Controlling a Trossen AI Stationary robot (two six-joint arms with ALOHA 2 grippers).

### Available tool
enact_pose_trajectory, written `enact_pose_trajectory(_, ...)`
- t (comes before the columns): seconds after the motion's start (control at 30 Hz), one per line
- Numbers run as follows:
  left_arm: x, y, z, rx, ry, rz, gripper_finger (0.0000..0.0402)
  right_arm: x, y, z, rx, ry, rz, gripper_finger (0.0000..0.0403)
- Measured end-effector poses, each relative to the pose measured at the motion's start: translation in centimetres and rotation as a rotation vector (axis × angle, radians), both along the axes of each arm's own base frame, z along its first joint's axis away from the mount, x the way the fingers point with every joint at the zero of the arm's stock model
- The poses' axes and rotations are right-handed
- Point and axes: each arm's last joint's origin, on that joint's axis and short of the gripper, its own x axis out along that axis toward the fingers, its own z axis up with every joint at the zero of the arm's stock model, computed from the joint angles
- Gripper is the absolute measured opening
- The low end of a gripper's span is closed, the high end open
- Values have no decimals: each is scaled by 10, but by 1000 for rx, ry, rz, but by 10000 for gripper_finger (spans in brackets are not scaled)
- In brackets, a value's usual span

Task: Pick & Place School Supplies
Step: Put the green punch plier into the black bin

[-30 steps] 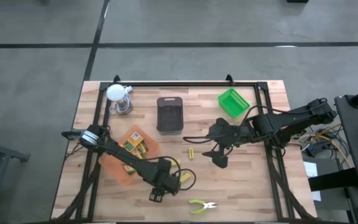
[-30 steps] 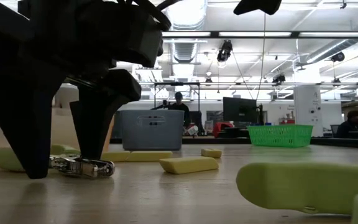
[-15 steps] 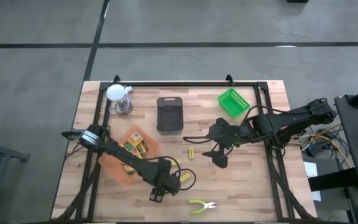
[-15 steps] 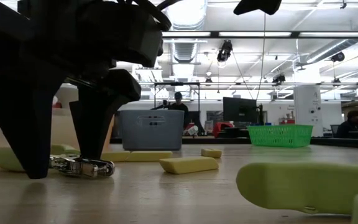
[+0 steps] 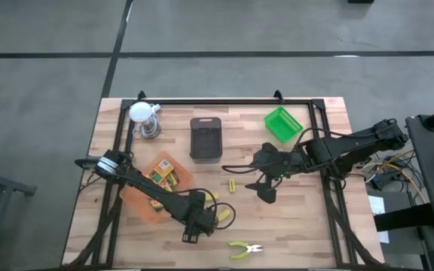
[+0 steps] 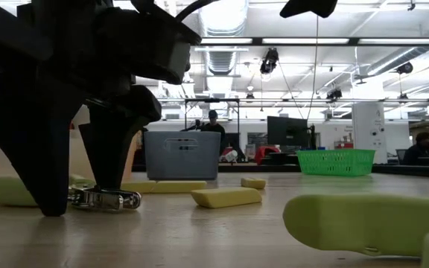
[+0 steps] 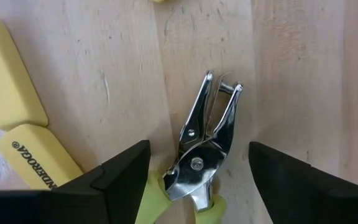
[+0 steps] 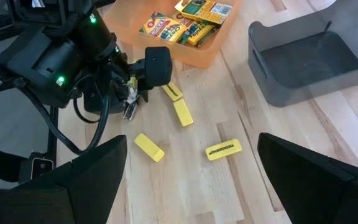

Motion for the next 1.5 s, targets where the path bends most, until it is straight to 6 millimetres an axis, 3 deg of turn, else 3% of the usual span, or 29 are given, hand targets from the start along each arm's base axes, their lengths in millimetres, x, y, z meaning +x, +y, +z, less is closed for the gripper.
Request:
enact_pose_trajectory(0.63,0,1,-1,-1,0,0,268,0,0,0,0,0,0,354)
enact_pose_trajectory(1.37,3,5,-1,-6,0,50,99,0,0,0,0,0,0,354)
enact_pose_trajectory(1.5,4,7,-1,-11,1,62,91,0,0,0,0,0,0,354)
